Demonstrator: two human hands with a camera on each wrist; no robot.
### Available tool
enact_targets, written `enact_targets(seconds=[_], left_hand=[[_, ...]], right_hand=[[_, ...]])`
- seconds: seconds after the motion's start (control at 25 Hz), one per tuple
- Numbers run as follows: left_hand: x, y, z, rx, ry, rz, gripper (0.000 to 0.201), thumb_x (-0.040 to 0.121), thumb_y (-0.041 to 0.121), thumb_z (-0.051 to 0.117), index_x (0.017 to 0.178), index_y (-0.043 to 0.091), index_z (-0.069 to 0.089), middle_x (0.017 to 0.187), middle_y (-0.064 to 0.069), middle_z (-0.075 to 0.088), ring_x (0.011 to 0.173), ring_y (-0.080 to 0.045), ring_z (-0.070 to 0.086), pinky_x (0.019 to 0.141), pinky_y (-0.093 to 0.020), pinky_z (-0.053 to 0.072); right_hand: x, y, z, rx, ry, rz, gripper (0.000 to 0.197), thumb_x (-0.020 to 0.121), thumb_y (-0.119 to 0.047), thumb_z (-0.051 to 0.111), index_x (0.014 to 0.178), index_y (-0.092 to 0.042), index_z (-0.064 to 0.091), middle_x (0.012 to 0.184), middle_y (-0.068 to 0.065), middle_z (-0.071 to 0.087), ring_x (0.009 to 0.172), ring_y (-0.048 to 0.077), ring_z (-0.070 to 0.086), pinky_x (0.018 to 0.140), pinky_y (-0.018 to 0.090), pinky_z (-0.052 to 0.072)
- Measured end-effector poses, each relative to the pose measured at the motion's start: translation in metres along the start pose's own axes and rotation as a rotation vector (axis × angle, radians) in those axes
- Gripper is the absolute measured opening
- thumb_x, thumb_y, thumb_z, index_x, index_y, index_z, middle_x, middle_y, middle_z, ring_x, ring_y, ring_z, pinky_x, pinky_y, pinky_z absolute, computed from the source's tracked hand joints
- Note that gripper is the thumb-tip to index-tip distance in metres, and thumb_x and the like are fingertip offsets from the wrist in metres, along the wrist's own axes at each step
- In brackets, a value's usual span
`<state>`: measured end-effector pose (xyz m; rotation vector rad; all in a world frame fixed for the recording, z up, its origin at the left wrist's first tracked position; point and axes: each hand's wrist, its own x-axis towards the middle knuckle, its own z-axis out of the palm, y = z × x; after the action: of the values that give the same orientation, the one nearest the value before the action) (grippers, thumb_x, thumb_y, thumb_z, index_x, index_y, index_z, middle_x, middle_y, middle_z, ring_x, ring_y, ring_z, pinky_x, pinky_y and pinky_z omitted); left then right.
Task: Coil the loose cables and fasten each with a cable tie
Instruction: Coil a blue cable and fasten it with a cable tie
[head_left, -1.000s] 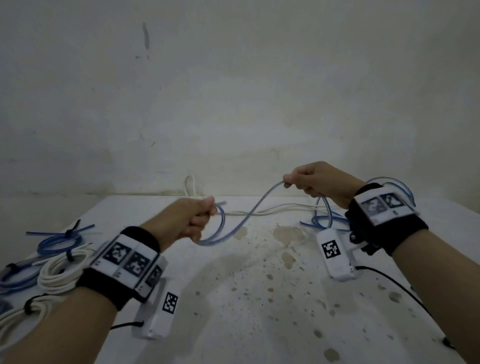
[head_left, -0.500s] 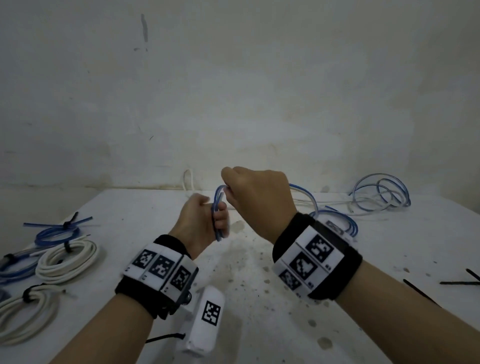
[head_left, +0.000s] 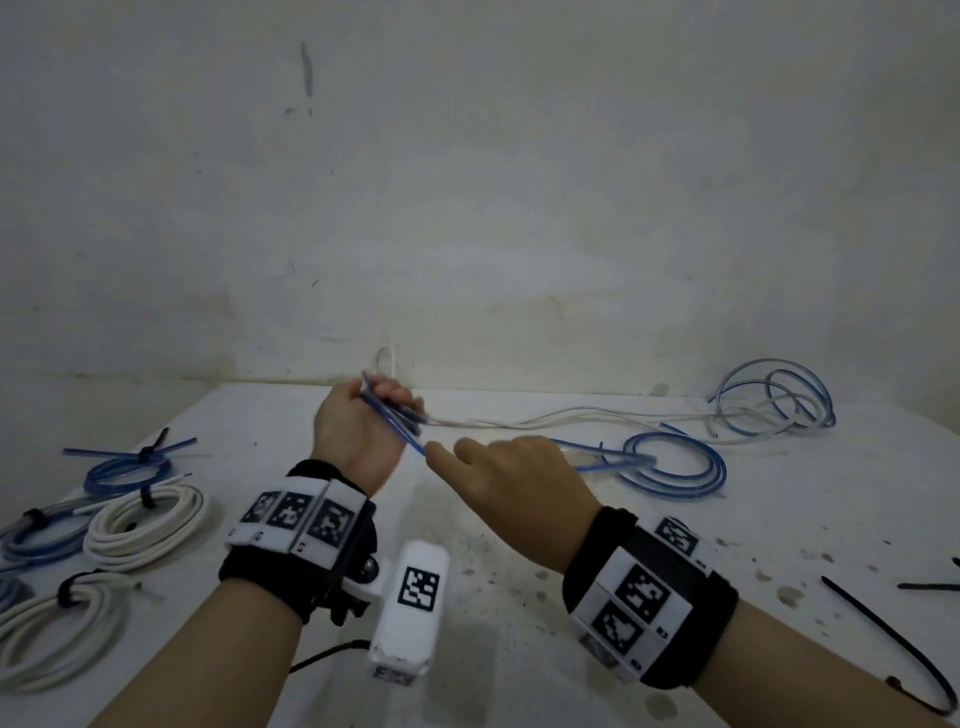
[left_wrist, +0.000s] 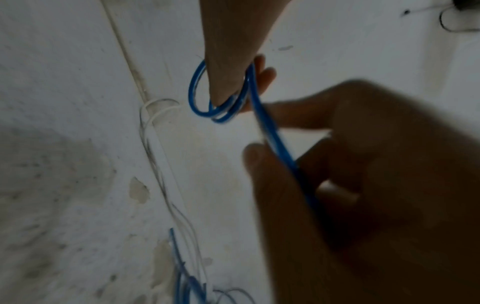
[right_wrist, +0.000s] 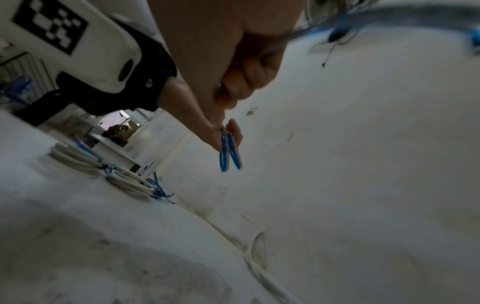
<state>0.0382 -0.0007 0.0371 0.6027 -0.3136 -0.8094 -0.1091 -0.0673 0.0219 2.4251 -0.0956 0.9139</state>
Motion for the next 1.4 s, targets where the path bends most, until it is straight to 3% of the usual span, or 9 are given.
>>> enact_targets(seconds=[0.08, 0.28, 0.44, 0.72, 0.84, 1.0, 1.12, 1.32, 1.4], left_hand=[[0.004, 0.020, -0.003, -0.080, -0.016, 0.088, 0.037, 0.088, 0.012, 0.036, 0.052, 0.013, 0.041, 0.050, 0.001, 0.045, 0.049, -0.012, 0.050, 0.075, -0.030, 0.044], [0.004, 0.081, -0.003, -0.289, -0.132, 0.152, 0.039, 0.083, 0.006, 0.041, 0.045, 0.010, 0.045, 0.036, 0.007, 0.042, 0.034, -0.004, 0.045, 0.058, -0.020, 0.051], [-0.007, 0.097, -0.018, -0.268, -0.423, -0.164, 0.038, 0.098, 0.013, 0.032, 0.072, -0.003, 0.054, 0.051, -0.012, 0.043, 0.041, -0.024, 0.041, 0.055, -0.031, 0.045], [-0.017, 0.069, -0.022, 0.172, -0.638, -0.472, 0.045, 0.101, 0.027, 0.020, 0.087, 0.002, 0.054, 0.061, 0.000, 0.032, 0.046, -0.014, 0.028, 0.066, -0.027, 0.042], [-0.025, 0.033, -0.017, 0.634, -0.401, -0.467, 0.038, 0.092, 0.029, 0.033, 0.060, 0.016, 0.049, 0.043, 0.009, 0.025, 0.030, -0.004, 0.020, 0.040, -0.016, 0.036], [-0.020, -0.012, -0.025, 0.842, -0.228, -0.434, 0.042, 0.100, 0.031, 0.027, 0.062, 0.015, 0.037, 0.039, 0.010, 0.027, 0.028, -0.003, 0.022, 0.034, -0.015, 0.030], [-0.008, -0.013, -0.035, 0.628, -0.056, -0.378, 0.046, 0.099, 0.030, 0.020, 0.061, 0.013, 0.036, 0.035, 0.008, 0.028, 0.025, -0.005, 0.023, 0.031, -0.012, 0.024], [0.004, 0.012, -0.049, 0.320, 0.116, -0.226, 0.057, 0.088, 0.048, 0.014, 0.056, 0.011, 0.043, 0.039, 0.003, 0.032, 0.028, -0.011, 0.029, 0.038, -0.009, 0.029], [0.007, 0.027, -0.045, 0.240, 0.150, -0.082, 0.046, 0.089, 0.037, 0.019, 0.055, 0.014, 0.041, 0.036, 0.005, 0.033, 0.028, -0.009, 0.030, 0.039, -0.008, 0.028]], right_hand=[[-0.006, 0.008, 0.002, 0.147, -0.156, 0.021, 0.021, 0.086, -0.013, 0.034, 0.095, -0.018, 0.052, 0.045, -0.004, 0.041, 0.036, 0.017, 0.019, 0.041, 0.020, -0.001], [-0.022, 0.049, 0.008, 0.596, -0.691, 0.157, 0.034, 0.099, -0.043, 0.024, 0.111, -0.028, 0.052, 0.058, -0.009, 0.040, 0.066, 0.021, 0.048, 0.062, 0.031, 0.035], [-0.030, 0.079, 0.036, 0.669, -0.889, 0.383, 0.039, 0.099, -0.044, 0.020, 0.089, -0.032, 0.056, 0.084, -0.013, 0.052, 0.086, 0.020, 0.052, 0.090, 0.037, 0.034], [-0.001, 0.116, 0.049, 0.599, -0.586, 0.722, 0.040, 0.095, -0.034, 0.045, 0.059, -0.018, 0.045, 0.059, 0.001, 0.043, 0.054, 0.015, 0.040, 0.051, 0.026, 0.030], [0.021, 0.123, 0.041, 0.770, -0.338, 0.965, 0.040, 0.089, -0.031, 0.058, 0.056, -0.010, 0.049, 0.058, 0.006, 0.043, 0.054, 0.020, 0.038, 0.052, 0.027, 0.029], [0.054, 0.101, 0.018, 1.367, -0.168, 1.139, 0.022, 0.093, -0.027, 0.052, 0.081, -0.012, 0.063, 0.058, -0.003, 0.032, 0.044, 0.009, 0.024, 0.039, 0.016, 0.021], [0.063, 0.076, 0.001, 1.558, -0.163, 0.904, 0.030, 0.098, -0.025, 0.043, 0.089, -0.012, 0.069, 0.053, -0.009, 0.033, 0.043, 0.007, 0.019, 0.041, 0.016, 0.016], [0.062, 0.049, -0.021, 1.313, -0.178, 0.549, 0.021, 0.092, -0.016, 0.055, 0.095, -0.005, 0.072, 0.051, -0.005, 0.042, 0.041, 0.005, 0.029, 0.042, 0.012, 0.022], [0.055, 0.035, -0.023, 1.195, -0.286, 0.391, 0.019, 0.089, -0.017, 0.059, 0.101, -0.008, 0.072, 0.053, -0.005, 0.050, 0.038, 0.003, 0.038, 0.043, 0.009, 0.027]])
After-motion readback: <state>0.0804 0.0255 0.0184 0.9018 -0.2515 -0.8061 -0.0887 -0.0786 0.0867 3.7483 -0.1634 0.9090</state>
